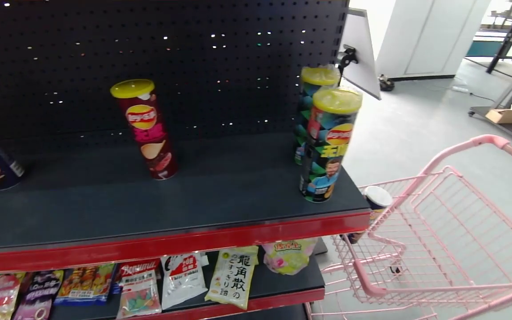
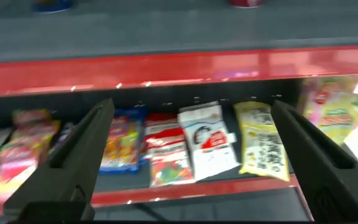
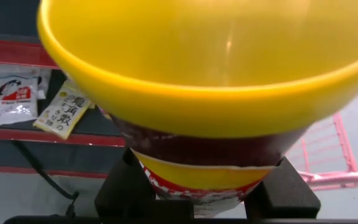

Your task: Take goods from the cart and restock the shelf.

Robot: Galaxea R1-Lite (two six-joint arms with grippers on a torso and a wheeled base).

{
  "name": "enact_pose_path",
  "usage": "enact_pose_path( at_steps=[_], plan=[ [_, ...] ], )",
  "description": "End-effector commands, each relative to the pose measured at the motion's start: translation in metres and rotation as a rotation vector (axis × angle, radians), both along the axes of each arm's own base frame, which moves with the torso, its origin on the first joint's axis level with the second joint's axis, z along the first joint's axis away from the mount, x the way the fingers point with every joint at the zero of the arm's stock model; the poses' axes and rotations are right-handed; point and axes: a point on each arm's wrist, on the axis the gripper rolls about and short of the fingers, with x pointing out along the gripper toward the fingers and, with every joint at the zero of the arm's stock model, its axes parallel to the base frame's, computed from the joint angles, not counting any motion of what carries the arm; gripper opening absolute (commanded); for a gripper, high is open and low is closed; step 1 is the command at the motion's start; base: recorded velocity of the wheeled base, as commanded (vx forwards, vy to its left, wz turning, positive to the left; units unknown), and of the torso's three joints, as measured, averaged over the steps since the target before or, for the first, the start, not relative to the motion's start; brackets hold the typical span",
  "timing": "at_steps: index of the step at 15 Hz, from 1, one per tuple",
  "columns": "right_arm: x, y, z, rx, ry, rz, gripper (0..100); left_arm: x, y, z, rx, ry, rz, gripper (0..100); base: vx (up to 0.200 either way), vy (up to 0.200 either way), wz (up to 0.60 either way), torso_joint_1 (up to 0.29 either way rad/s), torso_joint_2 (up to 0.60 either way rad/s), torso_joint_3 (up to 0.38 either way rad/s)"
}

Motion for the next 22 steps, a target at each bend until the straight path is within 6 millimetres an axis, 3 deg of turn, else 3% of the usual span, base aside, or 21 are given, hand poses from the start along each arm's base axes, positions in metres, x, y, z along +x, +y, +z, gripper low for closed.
enact_pose_path(
  at_steps=[1, 5, 10, 17, 22],
  plan=[
    [0.0, 0.0, -0.001, -0.001, 0.001, 0.0, 0, 0.0, 0.0, 0.0, -0.001, 0.001, 0.0, 100, 0.0, 0.0, 0.6, 0.002, 0.0, 0.002],
    [-0.016, -0.003, -0.016, 0.012, -0.036, -0.002, 0, 0.0, 0.0, 0.0, 0.0, 0.001, -0.001, 100, 0.0, 0.0, 0.15, 0.001, 0.0, 0.001],
    [-0.039, -0.007, -0.041, 0.025, -0.112, 0.003, 0, 0.0, 0.0, 0.0, 0.0, 0.001, -0.001, 100, 0.0, 0.2, 0.0, 0.002, 0.0, 0.003],
    [-0.04, -0.007, -0.045, 0.026, -0.112, 0.007, 0, 0.0, 0.0, 0.0, 0.0, 0.001, -0.001, 100, 0.0, 0.2, 0.0, 0.0, 0.0, 0.001],
    [-0.044, -0.008, -0.054, 0.026, -0.121, 0.023, 0, 0.0, 0.0, 0.0, 0.0, 0.001, -0.001, 100, 0.08, 0.0, 0.0, 0.001, 0.0, 0.0]
  ],
)
